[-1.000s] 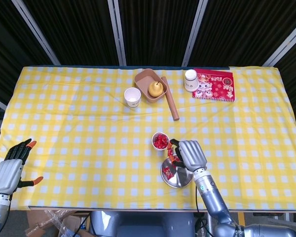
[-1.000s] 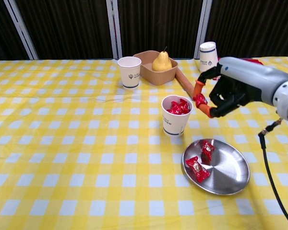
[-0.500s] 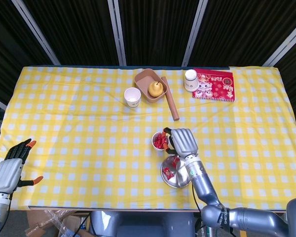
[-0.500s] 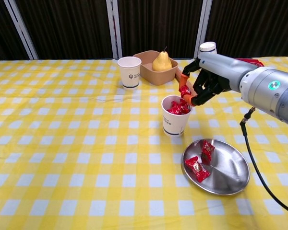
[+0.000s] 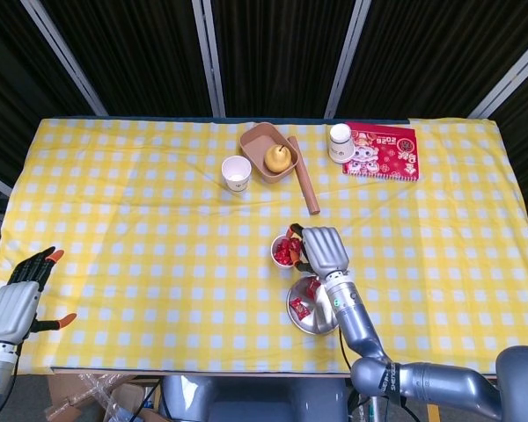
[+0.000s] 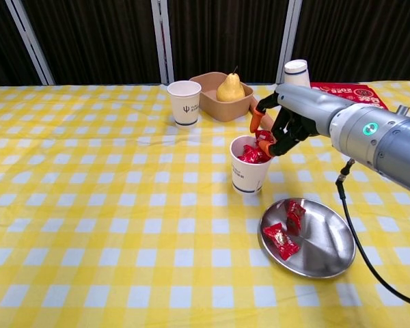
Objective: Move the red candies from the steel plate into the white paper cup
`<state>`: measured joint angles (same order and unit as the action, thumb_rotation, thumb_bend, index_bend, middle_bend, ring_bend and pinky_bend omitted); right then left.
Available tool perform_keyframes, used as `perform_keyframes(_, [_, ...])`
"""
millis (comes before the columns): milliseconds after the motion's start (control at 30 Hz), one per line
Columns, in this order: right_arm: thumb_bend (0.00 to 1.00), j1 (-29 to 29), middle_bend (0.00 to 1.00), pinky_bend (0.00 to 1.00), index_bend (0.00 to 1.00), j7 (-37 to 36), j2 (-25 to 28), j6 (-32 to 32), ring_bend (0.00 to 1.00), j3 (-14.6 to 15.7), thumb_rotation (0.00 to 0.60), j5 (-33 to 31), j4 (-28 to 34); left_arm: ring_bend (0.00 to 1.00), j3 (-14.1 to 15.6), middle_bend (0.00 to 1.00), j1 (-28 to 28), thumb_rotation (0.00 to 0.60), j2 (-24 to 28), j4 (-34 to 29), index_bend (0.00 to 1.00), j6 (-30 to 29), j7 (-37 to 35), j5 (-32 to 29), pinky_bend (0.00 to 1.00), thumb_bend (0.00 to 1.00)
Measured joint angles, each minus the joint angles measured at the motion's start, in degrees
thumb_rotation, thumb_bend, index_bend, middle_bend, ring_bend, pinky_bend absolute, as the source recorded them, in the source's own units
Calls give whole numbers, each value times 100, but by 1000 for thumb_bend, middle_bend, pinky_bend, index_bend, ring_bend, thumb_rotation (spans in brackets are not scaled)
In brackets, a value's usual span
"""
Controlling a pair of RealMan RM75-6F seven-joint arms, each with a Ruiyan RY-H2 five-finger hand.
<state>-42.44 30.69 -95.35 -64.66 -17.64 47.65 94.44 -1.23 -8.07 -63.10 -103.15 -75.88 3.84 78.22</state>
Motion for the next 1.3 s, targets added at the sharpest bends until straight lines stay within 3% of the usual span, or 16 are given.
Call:
perform_keyframes(467, [510, 208, 872, 999, 369, 11, 308, -406, 953, 225, 600, 287, 646, 0, 11, 0, 21, 600, -12, 8, 0, -72, -23, 74, 0, 0])
perform_keyframes(667, [510, 488, 824, 915, 344, -122, 676, -750, 874, 384, 600, 747, 1097, 0, 14, 0, 39, 600, -29, 45, 0, -147, -46, 164, 0, 0])
perform_keyframes(800, [510, 789, 658, 763, 256, -375, 1019, -1040, 699, 571, 600, 1252, 1303, 0, 24, 0, 58, 600, -45, 85, 0, -229, -42, 257, 0, 0])
perform_keyframes(867, [509, 987, 532, 599, 195, -567, 1225, -1220, 542, 717, 600, 1606, 1339, 0, 32, 0, 69, 600, -54, 104, 0, -265, -33, 305, 0, 0])
perform_keyframes(933, [479, 1178, 356, 371, 113, -746, 1425, -1379, 314, 884, 600, 1944, 1332, 0, 37, 0, 82, 600, -72, 135, 0, -327, -13, 371, 0, 0])
perform_keyframes(1033, [406, 1538, 143, 154, 10, -1057, 1830, -1615, 68, 1274, 600, 2509, 1244, 0, 43, 0, 100, 600, -104, 210, 0, -425, 55, 472, 0, 0])
perform_keyframes(1133, [362, 1874, 12, 31, 0, -1230, 2305, -1747, 0, 1671, 600, 2816, 1132, 0, 45, 0, 118, 600, -131, 306, 0, -518, 156, 559, 0, 0])
perform_keyframes(1300, [347, 2466, 0, 0, 0, -1504, 2894, -2155, 0, 2076, 600, 3138, 919, 0, 68, 0, 198, 600, -154, 481, 0, -710, 430, 659, 0, 0])
